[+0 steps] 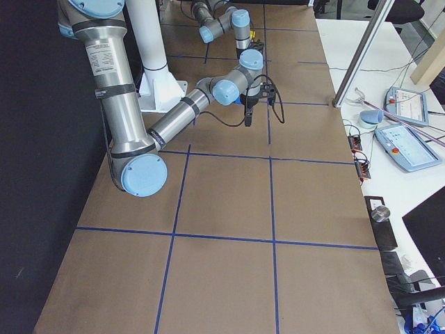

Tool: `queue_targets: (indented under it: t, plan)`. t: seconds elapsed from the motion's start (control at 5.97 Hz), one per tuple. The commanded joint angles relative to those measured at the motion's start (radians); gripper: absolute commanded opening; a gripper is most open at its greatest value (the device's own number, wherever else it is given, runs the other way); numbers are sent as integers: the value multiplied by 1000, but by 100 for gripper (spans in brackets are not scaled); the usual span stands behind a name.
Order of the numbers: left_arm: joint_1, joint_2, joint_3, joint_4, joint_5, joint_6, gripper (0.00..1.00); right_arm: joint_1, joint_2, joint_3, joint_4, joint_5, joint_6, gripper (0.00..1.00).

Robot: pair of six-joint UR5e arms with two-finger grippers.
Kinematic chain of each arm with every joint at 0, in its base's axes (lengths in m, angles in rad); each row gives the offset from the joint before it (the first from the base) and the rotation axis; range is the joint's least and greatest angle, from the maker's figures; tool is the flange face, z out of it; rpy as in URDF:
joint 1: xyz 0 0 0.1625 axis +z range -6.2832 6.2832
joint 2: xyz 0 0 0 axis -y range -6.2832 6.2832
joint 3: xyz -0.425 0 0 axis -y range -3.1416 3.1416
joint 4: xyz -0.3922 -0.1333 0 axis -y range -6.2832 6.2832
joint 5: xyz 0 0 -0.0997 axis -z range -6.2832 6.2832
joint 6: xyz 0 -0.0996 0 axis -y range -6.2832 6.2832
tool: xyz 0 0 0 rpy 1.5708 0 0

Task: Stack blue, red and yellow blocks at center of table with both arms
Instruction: 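Move the left gripper back toward the yellow cube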

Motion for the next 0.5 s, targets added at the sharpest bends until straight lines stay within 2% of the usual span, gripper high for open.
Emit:
queue_targets:
  t: [0.0, 0.34]
  plan:
    - [-127, 241, -161, -11, -110, 273, 100, 0, -1, 4, 0, 0, 7, 100]
    - [-305, 421, -159, -45, -251, 543, 100, 0, -1, -2, 0, -5, 7, 100]
